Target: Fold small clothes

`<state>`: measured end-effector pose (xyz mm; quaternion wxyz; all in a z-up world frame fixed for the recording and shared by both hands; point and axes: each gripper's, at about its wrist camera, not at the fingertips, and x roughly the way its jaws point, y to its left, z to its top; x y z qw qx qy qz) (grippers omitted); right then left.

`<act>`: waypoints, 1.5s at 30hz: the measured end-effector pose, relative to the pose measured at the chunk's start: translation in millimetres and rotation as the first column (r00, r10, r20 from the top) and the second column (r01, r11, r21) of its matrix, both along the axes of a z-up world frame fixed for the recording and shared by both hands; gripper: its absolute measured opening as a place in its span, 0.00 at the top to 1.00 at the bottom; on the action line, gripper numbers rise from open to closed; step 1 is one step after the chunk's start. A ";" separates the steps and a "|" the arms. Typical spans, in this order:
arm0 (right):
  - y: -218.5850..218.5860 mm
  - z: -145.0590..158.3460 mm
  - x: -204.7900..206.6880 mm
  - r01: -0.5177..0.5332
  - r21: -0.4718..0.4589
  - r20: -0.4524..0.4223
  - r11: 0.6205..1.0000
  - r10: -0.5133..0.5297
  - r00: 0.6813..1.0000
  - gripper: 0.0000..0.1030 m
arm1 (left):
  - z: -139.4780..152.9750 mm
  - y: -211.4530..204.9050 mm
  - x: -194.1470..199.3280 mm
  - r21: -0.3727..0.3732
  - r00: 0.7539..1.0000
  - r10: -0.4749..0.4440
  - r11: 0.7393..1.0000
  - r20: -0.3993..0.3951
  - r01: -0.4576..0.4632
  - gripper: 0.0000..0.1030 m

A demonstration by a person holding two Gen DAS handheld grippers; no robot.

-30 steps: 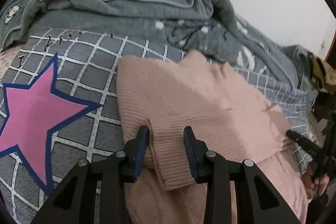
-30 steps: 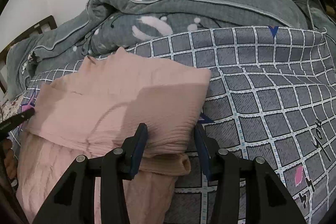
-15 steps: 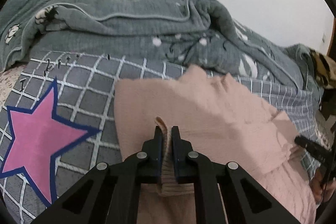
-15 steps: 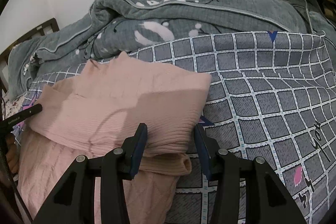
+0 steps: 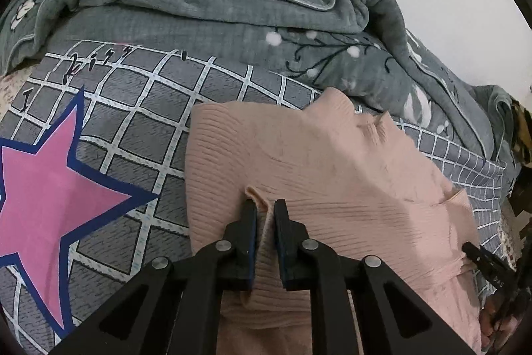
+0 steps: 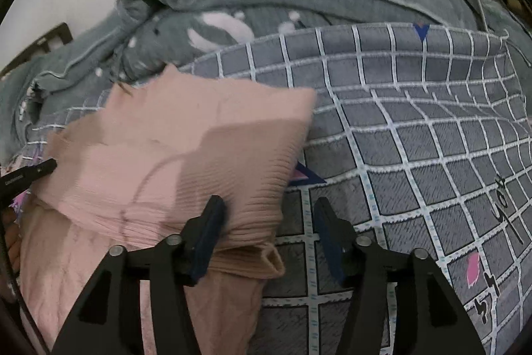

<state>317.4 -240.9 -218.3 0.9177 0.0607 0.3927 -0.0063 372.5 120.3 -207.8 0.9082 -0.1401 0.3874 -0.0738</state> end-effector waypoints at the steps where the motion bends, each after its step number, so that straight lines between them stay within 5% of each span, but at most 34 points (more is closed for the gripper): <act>1: -0.9 0.3 -0.5 0.001 0.005 0.003 1.000 -0.001 1.000 0.45 | -0.1 -0.4 -1.6 0.003 1.000 -0.004 1.000 0.001 0.004 0.88; 6: -9.6 2.8 -9.4 0.020 0.052 0.040 0.998 -0.022 0.999 0.42 | 0.8 -5.6 -16.1 0.048 1.000 -0.020 0.999 0.023 0.019 0.82; 10: -26.7 12.9 -28.4 0.057 0.133 0.126 0.989 -0.074 0.989 0.42 | 4.6 -5.2 -35.1 0.046 0.996 -0.059 0.997 0.060 0.057 0.61; 14: -32.0 16.0 -38.7 0.062 0.162 0.110 0.985 -0.080 0.991 0.42 | 9.5 -7.1 -56.7 0.092 0.993 -0.050 0.995 0.104 0.040 0.36; 21: -21.7 34.3 -77.7 0.063 0.084 0.183 0.994 -0.077 0.980 0.45 | 9.4 8.8 -87.7 0.038 0.992 0.020 0.999 0.126 -0.025 0.37; 25: -15.2 35.7 -110.2 0.103 -0.044 0.224 0.994 -0.091 0.970 0.69 | 13.1 4.3 -116.8 0.111 0.984 0.024 0.993 0.179 -0.045 0.43; 29: -22.3 26.7 -142.5 0.040 0.026 0.198 0.999 -0.044 0.979 0.75 | 17.3 -7.8 -145.2 0.174 0.982 -0.040 0.985 0.183 0.008 0.54; 32: -22.3 24.4 -167.9 0.010 0.055 0.197 0.998 -0.021 0.980 0.75 | 21.5 -12.0 -169.2 0.196 0.978 -0.046 0.981 0.203 0.005 0.54; 40: -10.8 13.0 -245.6 -0.083 0.101 0.198 0.991 0.061 0.978 0.69 | 16.0 0.9 -242.5 0.071 0.980 -0.026 0.997 0.197 0.013 0.54; 45: 6.8 10.2 -275.5 -0.133 0.072 0.213 0.988 0.115 0.970 0.67 | -2.5 9.4 -288.8 0.013 0.987 -0.019 1.000 0.159 0.017 0.36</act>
